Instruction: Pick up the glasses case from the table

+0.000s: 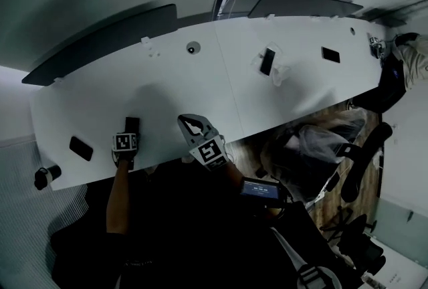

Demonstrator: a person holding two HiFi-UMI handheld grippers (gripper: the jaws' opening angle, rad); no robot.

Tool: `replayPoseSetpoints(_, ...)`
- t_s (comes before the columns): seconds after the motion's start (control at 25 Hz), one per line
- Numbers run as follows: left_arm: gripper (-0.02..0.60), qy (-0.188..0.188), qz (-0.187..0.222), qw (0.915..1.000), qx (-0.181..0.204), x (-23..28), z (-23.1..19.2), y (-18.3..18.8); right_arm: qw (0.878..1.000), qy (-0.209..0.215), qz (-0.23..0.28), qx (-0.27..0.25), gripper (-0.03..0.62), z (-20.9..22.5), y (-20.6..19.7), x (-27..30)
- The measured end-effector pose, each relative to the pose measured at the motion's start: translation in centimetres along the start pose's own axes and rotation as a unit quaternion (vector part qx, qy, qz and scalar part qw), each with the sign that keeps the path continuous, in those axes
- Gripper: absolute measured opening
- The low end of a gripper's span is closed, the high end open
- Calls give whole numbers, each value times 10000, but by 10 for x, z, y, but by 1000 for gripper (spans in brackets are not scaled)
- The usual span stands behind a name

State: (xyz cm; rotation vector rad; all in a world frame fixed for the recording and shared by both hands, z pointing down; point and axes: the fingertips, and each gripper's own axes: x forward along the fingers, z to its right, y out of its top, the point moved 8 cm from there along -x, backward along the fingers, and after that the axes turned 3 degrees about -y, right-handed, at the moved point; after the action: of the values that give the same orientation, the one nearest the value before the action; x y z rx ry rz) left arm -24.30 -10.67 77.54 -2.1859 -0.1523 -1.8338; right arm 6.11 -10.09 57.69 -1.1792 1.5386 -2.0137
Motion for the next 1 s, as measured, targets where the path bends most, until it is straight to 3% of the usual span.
replayPoseSetpoints(0.16,296,-80,295,9995,38,4,2,0,9997,119,120,-173,2,-9,9,2)
replayPoseSetpoints(0.44,291,-179,442,9989,49,5,6,-4,9979,296,168,-556,3,-22,24,12)
replayPoseSetpoints(0.6,291,-362,673,9970,-99,-3,3,-4,9968,308,164,-717,3,-26,30,21)
replayPoseSetpoints(0.72,290,-630,1097,9914,-334,-21,1,4,9967,290,140,-751,3,-28,34,29)
replayPoseSetpoints(0.84,290,-1156,1797,9742,-721,-46,1,17,9962,407,136,-756,2,-35,38,38)
replayPoseSetpoints(1.0,290,-2066,2703,9307,-1342,-82,0,32,9948,556,127,-848,2,-43,46,49)
